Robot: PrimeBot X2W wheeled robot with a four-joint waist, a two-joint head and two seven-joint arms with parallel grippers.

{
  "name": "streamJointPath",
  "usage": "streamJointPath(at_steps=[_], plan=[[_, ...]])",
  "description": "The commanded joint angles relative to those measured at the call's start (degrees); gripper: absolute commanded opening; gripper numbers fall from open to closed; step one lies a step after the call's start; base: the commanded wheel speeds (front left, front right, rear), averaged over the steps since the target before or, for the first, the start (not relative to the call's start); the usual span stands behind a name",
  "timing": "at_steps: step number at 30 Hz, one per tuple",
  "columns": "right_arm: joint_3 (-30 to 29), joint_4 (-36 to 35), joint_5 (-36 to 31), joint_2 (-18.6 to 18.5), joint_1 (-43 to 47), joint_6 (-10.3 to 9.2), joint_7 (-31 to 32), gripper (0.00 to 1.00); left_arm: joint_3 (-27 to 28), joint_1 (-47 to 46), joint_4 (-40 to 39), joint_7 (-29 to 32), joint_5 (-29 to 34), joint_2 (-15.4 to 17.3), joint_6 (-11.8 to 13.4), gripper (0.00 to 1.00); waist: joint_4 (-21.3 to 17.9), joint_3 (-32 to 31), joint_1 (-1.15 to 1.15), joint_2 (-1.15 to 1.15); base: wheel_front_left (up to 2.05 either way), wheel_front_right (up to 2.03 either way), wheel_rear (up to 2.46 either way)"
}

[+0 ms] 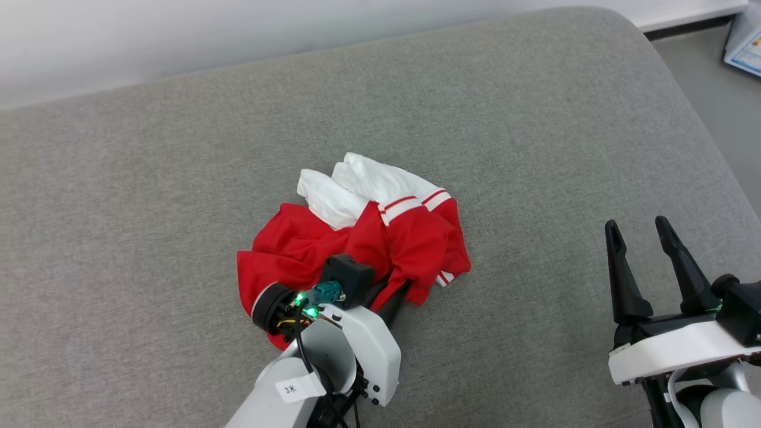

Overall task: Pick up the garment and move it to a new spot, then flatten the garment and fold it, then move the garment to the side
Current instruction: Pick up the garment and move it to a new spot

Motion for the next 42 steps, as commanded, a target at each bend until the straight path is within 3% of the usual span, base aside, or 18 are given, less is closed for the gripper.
streamJointPath(at_steps=[1,4,5,7,15,23,35,42], plan=[[0.2,0.5,0.2,0.2,-0.6,-0.04,-0.5,1.00,-0.3,0.7,0.5,-0.4,-0.8,0.4,-0.1,0.00,-0.8,1.0,-0.01,0.00,0.00,0.00,0.00],[0.1,1.3,0.4,0.2,-0.8,-0.04,-1.1,1.00,-1.1,1.0,1.4,-1.1,-1.0,0.7,-0.2,0.00,-0.6,1.2,-0.01,0.00,0.00,0.00,0.00],[0.0,1.6,0.5,0.2,-1.0,-0.04,-1.3,1.00,-1.3,1.0,1.6,-1.5,-1.1,0.7,-0.2,0.13,-0.3,1.0,-0.01,0.00,0.00,0.00,0.00],[0.0,2.2,0.2,0.2,-1.1,-0.04,-1.2,1.00,-1.4,1.2,1.8,-2.4,-1.5,0.6,-0.2,1.00,0.4,0.3,-0.01,0.00,0.00,0.00,0.00],[0.4,2.8,-2.4,0.2,0.1,-0.04,0.4,1.00,-0.1,2.7,0.6,-10.9,-1.3,0.3,1.5,1.00,4.8,-5.3,-0.01,0.00,0.00,0.00,0.00],[0.4,0.9,-3.4,0.2,2.6,-0.04,3.0,1.00,3.4,5.0,-0.1,-20.4,-0.7,0.5,5.9,1.00,10.7,-9.6,-0.01,0.00,0.00,0.00,0.00],[0.8,-0.7,-3.0,0.1,6.4,-0.04,5.1,1.00,11.8,10.5,-0.5,-24.3,-1.3,5.3,12.2,1.00,16.8,-14.5,-0.01,0.00,0.00,0.00,0.00],[0.0,-1.6,-2.4,0.1,9.1,-0.04,5.8,1.00,14.3,15.4,-3.1,-24.6,-1.4,8.7,13.3,1.00,17.8,-16.2,-0.01,0.00,0.00,0.00,0.00]])
